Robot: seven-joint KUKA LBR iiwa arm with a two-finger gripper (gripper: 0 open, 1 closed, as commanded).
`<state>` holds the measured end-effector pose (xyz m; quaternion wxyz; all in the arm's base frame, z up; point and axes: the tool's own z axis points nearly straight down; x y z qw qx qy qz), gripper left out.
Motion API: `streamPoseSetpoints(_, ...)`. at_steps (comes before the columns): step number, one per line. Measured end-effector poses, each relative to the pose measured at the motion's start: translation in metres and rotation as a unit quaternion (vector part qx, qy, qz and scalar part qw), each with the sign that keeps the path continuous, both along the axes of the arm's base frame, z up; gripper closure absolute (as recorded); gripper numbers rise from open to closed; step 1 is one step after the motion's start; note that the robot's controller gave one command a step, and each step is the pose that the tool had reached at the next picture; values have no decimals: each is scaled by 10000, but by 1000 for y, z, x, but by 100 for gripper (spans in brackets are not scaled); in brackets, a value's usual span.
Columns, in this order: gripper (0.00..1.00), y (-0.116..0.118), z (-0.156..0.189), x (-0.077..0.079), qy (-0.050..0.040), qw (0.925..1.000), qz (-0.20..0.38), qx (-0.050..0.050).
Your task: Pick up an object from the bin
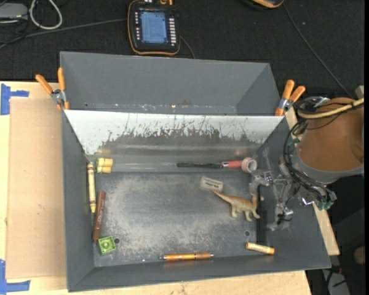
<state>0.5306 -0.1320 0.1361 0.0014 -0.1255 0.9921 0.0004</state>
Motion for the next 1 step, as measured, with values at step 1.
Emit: streamPoseSetpoints(1, 0, 11, -12, -4, 51, 9912, 1320, 20)
